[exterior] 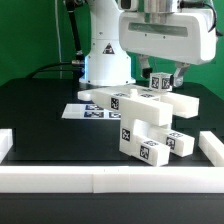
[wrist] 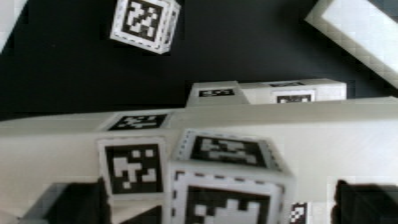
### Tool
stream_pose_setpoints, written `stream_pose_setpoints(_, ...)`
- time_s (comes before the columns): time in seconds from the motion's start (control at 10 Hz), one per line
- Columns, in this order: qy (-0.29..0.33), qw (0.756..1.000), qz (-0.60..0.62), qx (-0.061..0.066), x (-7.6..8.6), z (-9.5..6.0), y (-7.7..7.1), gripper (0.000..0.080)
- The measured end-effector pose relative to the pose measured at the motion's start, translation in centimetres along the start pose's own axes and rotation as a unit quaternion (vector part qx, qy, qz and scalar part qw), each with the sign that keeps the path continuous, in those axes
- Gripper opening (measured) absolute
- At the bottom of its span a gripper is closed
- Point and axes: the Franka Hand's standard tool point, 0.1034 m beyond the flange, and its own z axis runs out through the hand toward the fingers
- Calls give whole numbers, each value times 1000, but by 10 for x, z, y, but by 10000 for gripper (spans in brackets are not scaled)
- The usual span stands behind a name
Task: Assemble chair
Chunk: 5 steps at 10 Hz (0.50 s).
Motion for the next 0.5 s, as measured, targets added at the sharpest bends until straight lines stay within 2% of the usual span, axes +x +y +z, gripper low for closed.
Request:
stream_pose_setpoints(0.3,1,991,-133,1,0,0,-1,648)
stream_pose_setpoints(0.5,1,977,-215,0,-1,0,-1,649)
